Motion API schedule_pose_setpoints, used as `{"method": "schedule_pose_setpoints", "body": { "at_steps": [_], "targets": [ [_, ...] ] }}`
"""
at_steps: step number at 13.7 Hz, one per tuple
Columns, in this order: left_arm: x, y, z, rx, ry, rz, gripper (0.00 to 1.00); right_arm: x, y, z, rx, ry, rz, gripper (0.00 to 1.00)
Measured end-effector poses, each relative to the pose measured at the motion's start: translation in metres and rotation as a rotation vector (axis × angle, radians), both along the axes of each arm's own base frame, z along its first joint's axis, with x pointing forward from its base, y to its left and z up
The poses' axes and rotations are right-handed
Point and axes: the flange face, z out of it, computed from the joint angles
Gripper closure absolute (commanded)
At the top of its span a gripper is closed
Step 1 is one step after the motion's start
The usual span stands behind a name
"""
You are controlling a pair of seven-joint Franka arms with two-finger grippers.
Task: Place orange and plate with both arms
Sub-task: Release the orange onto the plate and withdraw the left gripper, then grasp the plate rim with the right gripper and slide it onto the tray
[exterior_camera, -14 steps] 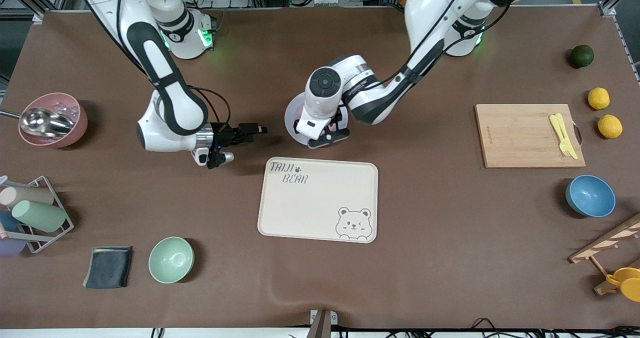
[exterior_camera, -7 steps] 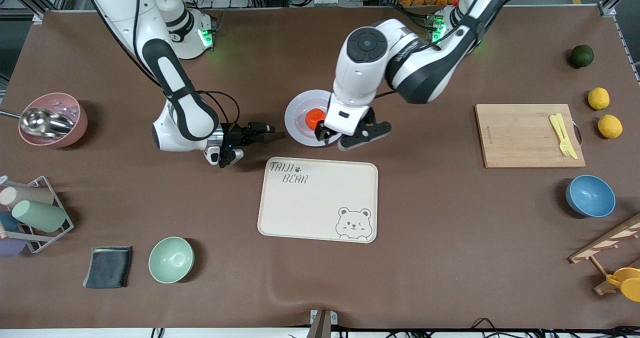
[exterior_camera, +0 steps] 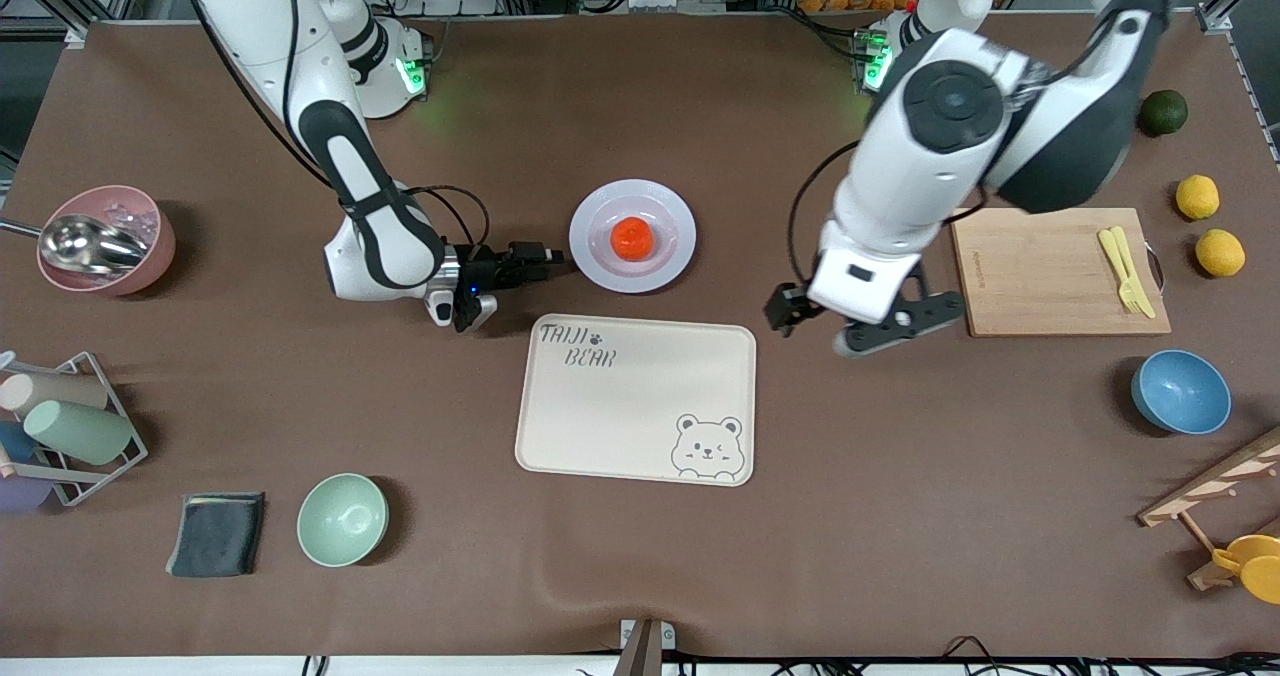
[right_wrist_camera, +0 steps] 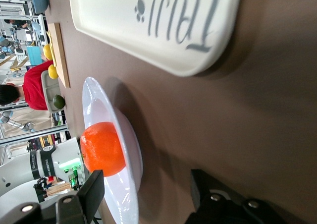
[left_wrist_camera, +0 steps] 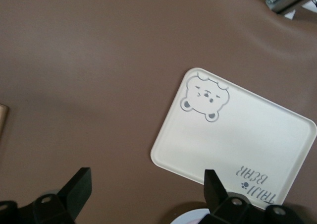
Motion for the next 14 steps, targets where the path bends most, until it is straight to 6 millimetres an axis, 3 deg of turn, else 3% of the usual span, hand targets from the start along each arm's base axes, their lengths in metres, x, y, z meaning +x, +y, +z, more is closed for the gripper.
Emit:
{"method": "schedule_pose_setpoints", "body": {
  "at_steps": [4,8,9,11,14],
  "targets": [
    [-0.005,0.038,0.042,0.045,-0.015,-0.022,0.00,-0.012,0.018,-0.002,0.010,0.012,0.008,0.35],
    [-0.002,0.078,0.060,0.076,-0.018,-0.058,0.00,-0.024,0.032,-0.004,0.022,0.031,0.008,0.54],
    [-0.001,0.085,0.062,0.081,-0.013,-0.056,0.00,-0.027,0.037,-0.004,0.027,0.034,0.007,0.66],
    [0.000,0.097,0.066,0.089,-0.011,-0.057,0.00,-0.034,0.048,-0.004,0.035,0.039,0.008,1.00],
    [0.001,0.107,0.069,0.090,-0.008,-0.052,0.00,-0.038,0.055,-0.003,0.040,0.041,0.010,1.00]
  ]
}}
